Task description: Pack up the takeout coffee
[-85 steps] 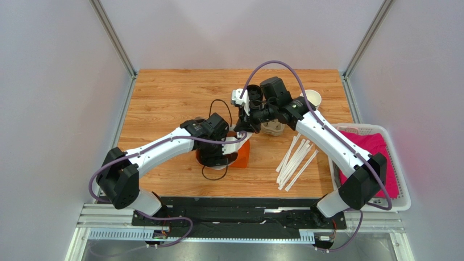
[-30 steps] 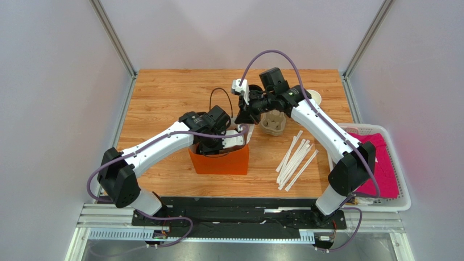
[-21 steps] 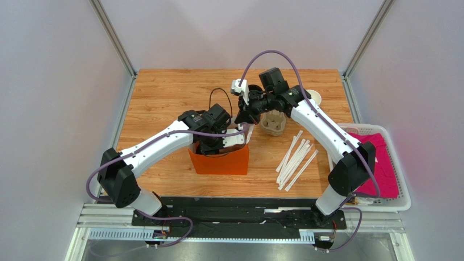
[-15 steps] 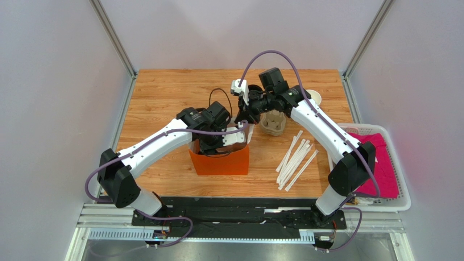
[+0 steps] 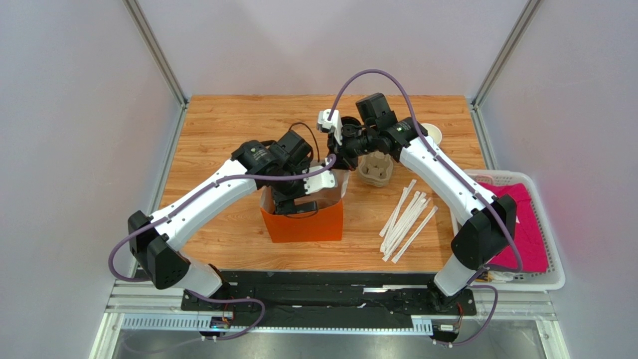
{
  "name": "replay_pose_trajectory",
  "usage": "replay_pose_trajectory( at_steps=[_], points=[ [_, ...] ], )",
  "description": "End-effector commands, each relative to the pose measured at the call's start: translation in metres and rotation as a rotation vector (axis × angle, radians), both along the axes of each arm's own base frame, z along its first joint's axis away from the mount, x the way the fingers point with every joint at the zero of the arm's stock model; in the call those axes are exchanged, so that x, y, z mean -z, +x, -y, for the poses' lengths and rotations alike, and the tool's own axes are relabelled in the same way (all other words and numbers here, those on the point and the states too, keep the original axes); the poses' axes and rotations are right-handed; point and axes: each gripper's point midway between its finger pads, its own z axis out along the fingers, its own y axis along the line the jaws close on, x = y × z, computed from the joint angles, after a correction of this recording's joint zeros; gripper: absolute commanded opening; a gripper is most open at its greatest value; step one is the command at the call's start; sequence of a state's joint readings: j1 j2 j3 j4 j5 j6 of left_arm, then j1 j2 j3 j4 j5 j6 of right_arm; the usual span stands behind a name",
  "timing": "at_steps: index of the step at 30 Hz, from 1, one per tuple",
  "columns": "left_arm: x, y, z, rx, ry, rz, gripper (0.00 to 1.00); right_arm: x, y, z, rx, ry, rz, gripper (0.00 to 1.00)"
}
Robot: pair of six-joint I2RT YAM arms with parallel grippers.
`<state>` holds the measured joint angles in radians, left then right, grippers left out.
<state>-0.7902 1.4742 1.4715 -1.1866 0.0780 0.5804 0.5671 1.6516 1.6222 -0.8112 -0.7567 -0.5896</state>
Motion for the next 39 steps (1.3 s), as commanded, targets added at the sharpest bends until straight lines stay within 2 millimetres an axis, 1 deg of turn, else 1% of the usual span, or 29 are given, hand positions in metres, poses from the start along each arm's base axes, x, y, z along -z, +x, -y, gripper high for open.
replay_pose_trajectory(
  at_steps=[1,3,8,10,13,14,16,17,18,19,20,22,23,24,25,26,27,28,29,30,31,32,33,34,35,36,37,39],
  points=[
    [-0.037,-0.004,0.002,-0.03,-0.097,0.038,0.99,-0.004,0.002,0.006,0.004,-0.016,0.042,0.0],
    [-0.043,-0.003,0.003,-0.033,-0.106,0.043,0.99,-0.005,0.001,0.005,0.002,-0.013,0.046,0.0],
    [-0.048,-0.002,0.002,-0.043,-0.112,0.046,0.99,-0.006,0.002,0.006,0.0,-0.01,0.059,0.0],
    [-0.053,-0.001,0.0,-0.049,-0.123,0.048,0.99,-0.006,0.001,0.006,-0.001,-0.011,0.061,0.0],
    [-0.07,0.003,0.0,-0.068,-0.169,0.07,0.99,-0.006,0.002,0.006,-0.001,-0.011,0.067,0.0],
    [-0.081,0.003,0.001,-0.069,-0.199,0.079,0.99,-0.006,0.003,0.006,0.0,-0.012,0.068,0.0],
    [-0.093,0.006,-0.002,-0.09,-0.231,0.098,0.99,-0.007,0.004,0.006,0.003,-0.013,0.075,0.0],
    [-0.105,0.008,-0.002,-0.096,-0.26,0.117,0.99,-0.008,0.004,0.006,0.003,-0.011,0.077,0.0],
    [-0.111,0.009,-0.003,-0.113,-0.276,0.129,0.99,-0.007,0.006,0.005,0.005,-0.013,0.078,0.0],
    [-0.118,0.013,-0.006,-0.13,-0.288,0.147,0.99,-0.009,0.008,0.005,0.01,-0.012,0.087,0.0],
    [-0.132,0.017,-0.007,-0.146,-0.314,0.18,0.99,-0.007,0.01,0.004,0.013,-0.013,0.087,0.0],
    [-0.144,0.021,-0.011,-0.179,-0.344,0.201,0.99,-0.01,0.016,0.002,0.035,-0.01,0.092,0.0],
    [-0.153,0.023,-0.011,-0.19,-0.367,0.218,0.99,-0.008,0.02,0.002,0.045,-0.014,0.085,0.0],
    [-0.158,0.026,-0.012,-0.202,-0.38,0.231,0.99,-0.009,0.023,0.001,0.054,-0.012,0.083,0.0],
    [-0.162,0.029,-0.017,-0.231,-0.394,0.24,0.99,-0.009,0.027,0.0,0.066,-0.011,0.081,0.0],
    [-0.167,0.03,-0.019,-0.248,-0.41,0.249,0.99,-0.013,0.031,-0.001,0.079,-0.004,0.082,0.0],
    [-0.171,0.034,-0.022,-0.267,-0.424,0.263,0.99,-0.009,0.035,-0.002,0.087,-0.009,0.076,0.0],
    [-0.175,0.039,-0.028,-0.312,-0.438,0.272,0.99,-0.009,0.04,-0.002,0.098,-0.011,0.083,0.0],
    [-0.181,0.043,-0.031,-0.338,-0.453,0.286,0.99,-0.015,0.046,-0.002,0.106,-0.002,0.098,0.0],
    [-0.187,0.047,-0.035,-0.363,-0.467,0.299,0.99,-0.014,0.05,-0.003,0.113,-0.005,0.1,0.0],
    [-0.188,0.057,-0.044,-0.419,-0.471,0.303,0.99,-0.013,0.056,-0.004,0.12,-0.007,0.107,0.0],
    [-0.194,0.061,-0.049,-0.463,-0.491,0.31,0.99,-0.014,0.059,-0.004,0.122,-0.006,0.109,0.0],
    [-0.196,0.066,-0.054,-0.492,-0.496,0.316,0.99,-0.02,0.065,-0.005,0.126,0.003,0.124,0.0],
    [-0.196,0.075,-0.066,-0.54,-0.493,0.328,0.99,-0.015,0.07,-0.007,0.126,-0.001,0.118,0.0],
    [-0.195,0.08,-0.072,-0.57,-0.493,0.333,0.99,-0.016,0.072,-0.009,0.124,-0.001,0.124,0.0],
    [-0.198,0.085,-0.077,-0.591,-0.504,0.349,0.99,-0.023,0.077,-0.01,0.123,0.008,0.147,0.0],
    [-0.199,0.091,-0.088,-0.63,-0.505,0.361,0.99,-0.019,0.081,-0.011,0.124,0.003,0.145,0.0],
    [-0.199,0.095,-0.095,-0.67,-0.515,0.358,0.99,-0.022,0.086,-0.014,0.122,0.008,0.158,0.0]
  ],
)
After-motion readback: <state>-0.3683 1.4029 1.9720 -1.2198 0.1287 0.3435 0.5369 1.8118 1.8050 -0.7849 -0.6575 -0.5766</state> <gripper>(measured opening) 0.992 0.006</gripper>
